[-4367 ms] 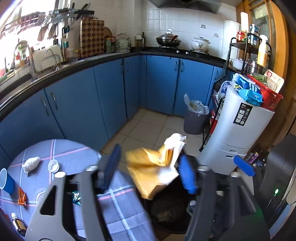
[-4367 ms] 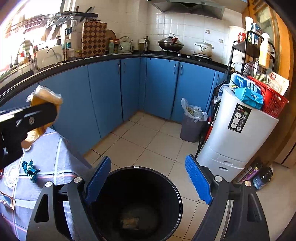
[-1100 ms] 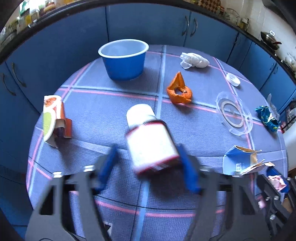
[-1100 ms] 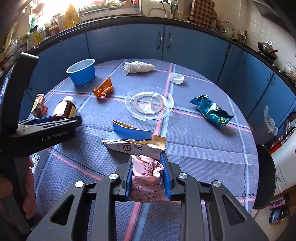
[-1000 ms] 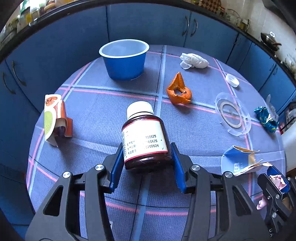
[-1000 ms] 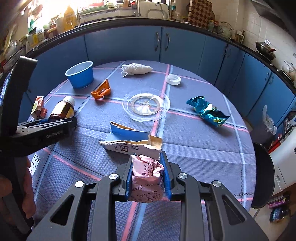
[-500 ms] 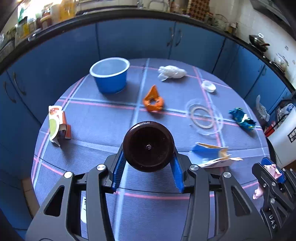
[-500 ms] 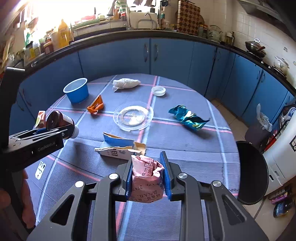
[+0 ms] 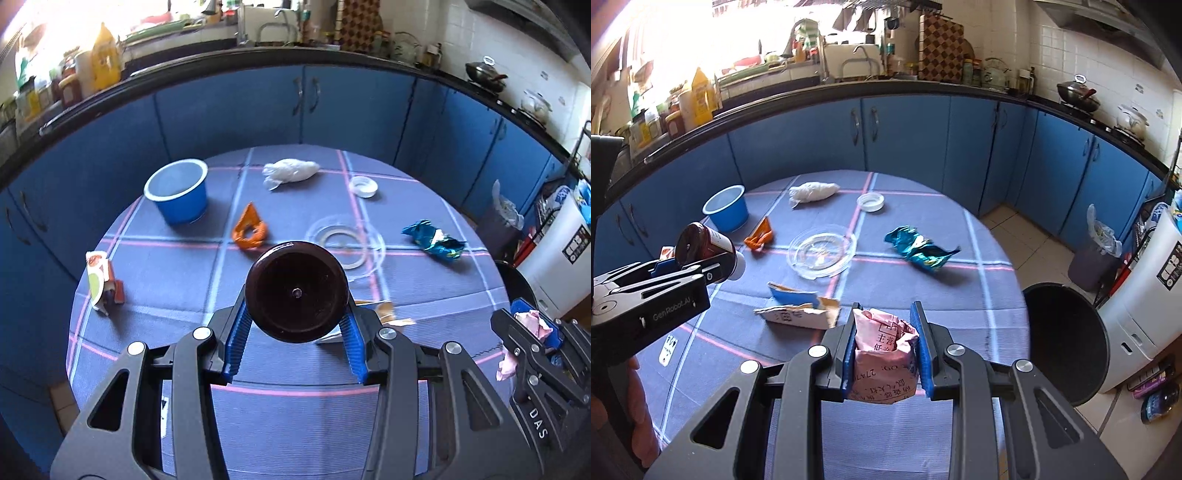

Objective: Collect trash
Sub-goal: 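Carry the bottle and pink paper over the bin and open both grippers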

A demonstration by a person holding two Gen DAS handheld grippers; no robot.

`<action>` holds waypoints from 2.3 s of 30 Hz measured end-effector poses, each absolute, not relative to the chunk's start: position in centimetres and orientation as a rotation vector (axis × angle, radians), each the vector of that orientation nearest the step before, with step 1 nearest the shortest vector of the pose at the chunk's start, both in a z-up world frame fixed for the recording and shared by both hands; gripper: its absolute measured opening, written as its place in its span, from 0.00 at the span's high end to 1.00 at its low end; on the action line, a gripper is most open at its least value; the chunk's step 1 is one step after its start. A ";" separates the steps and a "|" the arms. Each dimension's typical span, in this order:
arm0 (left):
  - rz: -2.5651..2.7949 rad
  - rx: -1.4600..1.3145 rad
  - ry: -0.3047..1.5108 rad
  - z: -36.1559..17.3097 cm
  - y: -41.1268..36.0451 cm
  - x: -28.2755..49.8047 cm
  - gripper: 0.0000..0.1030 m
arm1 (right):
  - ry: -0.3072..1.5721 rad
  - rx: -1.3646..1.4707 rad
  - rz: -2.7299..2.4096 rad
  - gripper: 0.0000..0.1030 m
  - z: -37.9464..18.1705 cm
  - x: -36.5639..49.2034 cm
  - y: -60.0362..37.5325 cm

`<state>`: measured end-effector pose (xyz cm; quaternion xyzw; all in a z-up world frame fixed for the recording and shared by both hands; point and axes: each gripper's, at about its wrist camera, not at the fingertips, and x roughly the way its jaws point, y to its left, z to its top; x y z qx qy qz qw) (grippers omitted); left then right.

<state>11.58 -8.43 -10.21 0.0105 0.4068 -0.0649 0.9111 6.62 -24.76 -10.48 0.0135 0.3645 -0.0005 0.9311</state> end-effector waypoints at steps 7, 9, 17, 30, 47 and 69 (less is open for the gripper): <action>-0.196 0.078 0.801 -8.6 -12.6 11.7 0.55 | 0.717 0.068 -0.058 0.75 -9.5 6.6 -28.2; -0.218 0.099 0.791 -8.2 -14.2 11.7 0.55 | 0.710 0.081 -0.075 0.75 -9.3 6.5 -29.2; -0.286 0.152 0.774 -7.6 -19.2 11.9 0.55 | 0.698 0.123 -0.143 0.75 -9.1 6.3 -33.5; -0.379 0.240 0.752 -7.2 -27.2 12.5 0.55 | 0.686 0.194 -0.268 0.75 -10.2 6.1 -40.7; -0.456 0.294 0.768 -8.7 -36.1 15.4 0.55 | 0.717 0.257 -0.340 0.74 -13.0 8.5 -47.5; -0.537 0.334 0.786 -9.4 -42.1 16.3 0.55 | 0.710 0.292 -0.437 0.22 -15.3 8.3 -51.2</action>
